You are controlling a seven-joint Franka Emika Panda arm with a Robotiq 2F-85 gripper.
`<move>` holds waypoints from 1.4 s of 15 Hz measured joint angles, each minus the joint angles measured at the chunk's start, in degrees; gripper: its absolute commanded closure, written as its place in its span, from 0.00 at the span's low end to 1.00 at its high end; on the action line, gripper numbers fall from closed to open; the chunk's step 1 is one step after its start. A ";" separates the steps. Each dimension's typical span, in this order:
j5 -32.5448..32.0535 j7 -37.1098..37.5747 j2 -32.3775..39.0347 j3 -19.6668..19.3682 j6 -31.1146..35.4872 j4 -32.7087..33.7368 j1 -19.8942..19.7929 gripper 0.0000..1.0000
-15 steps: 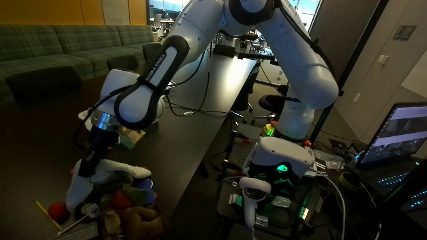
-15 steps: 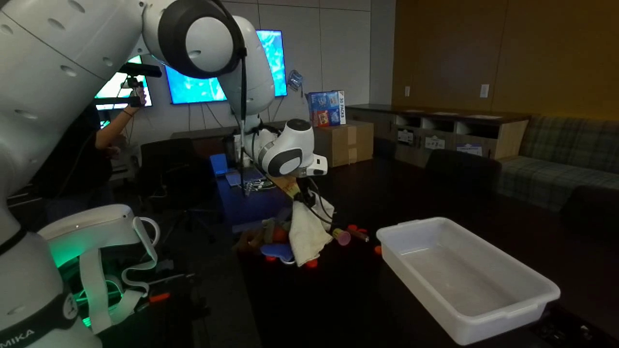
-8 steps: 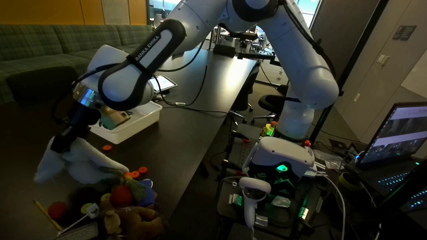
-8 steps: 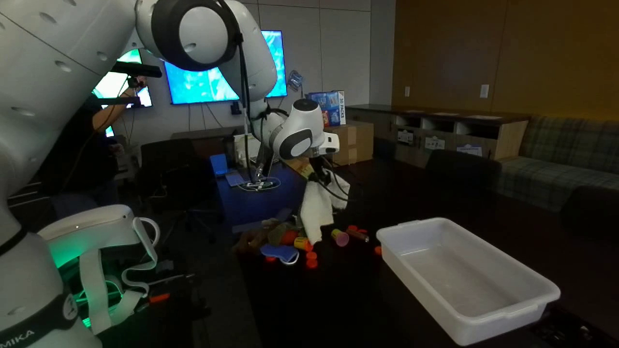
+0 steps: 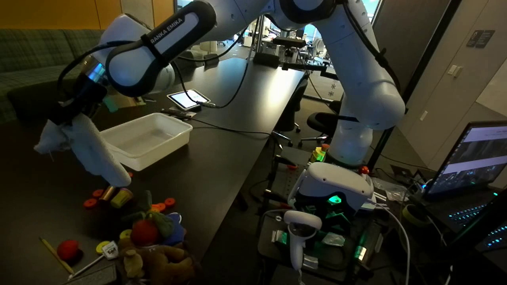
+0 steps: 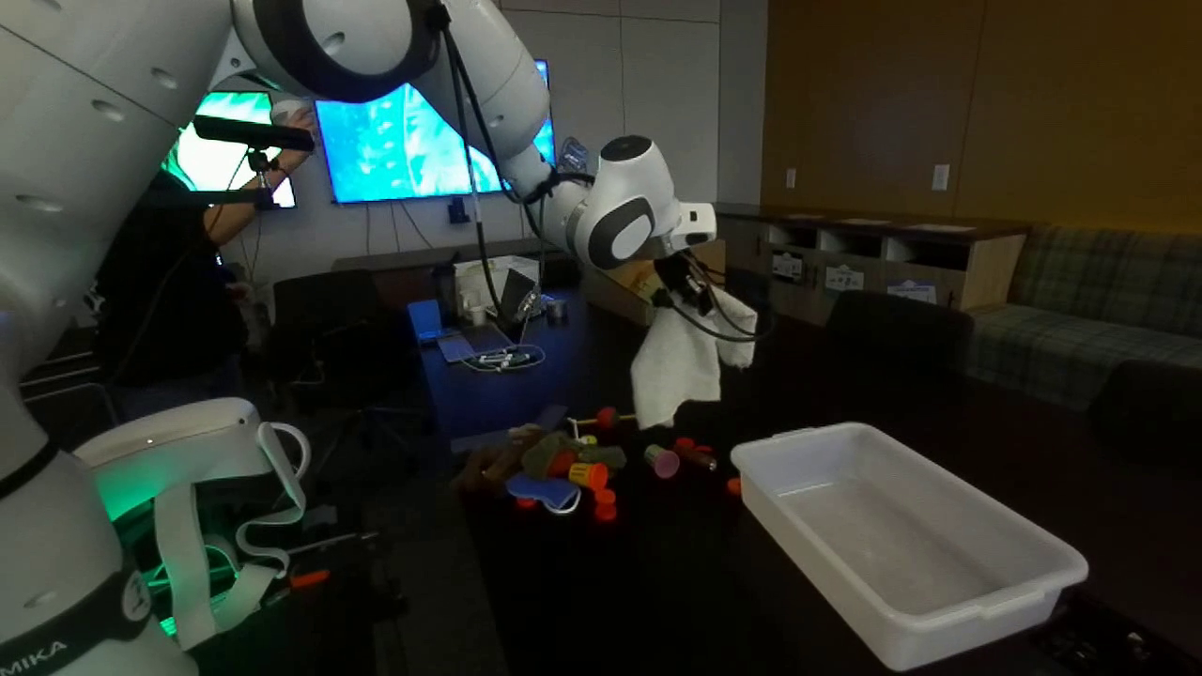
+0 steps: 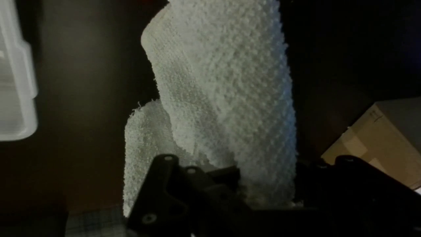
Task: Use the towel sweep the things on the table to the left and then put the towel in the white bin
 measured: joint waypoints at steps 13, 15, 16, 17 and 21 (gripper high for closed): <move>-2.96 8.60 16.23 -21.61 -14.16 29.83 3.87 1.00; -4.03 10.94 19.89 -24.22 -16.99 34.27 3.52 1.00; -4.64 12.43 21.65 -25.57 -18.39 36.43 3.33 1.00; -5.42 14.40 23.35 -27.13 -19.68 38.60 3.22 0.91; -8.04 22.01 28.75 -31.41 -27.08 46.63 2.45 0.53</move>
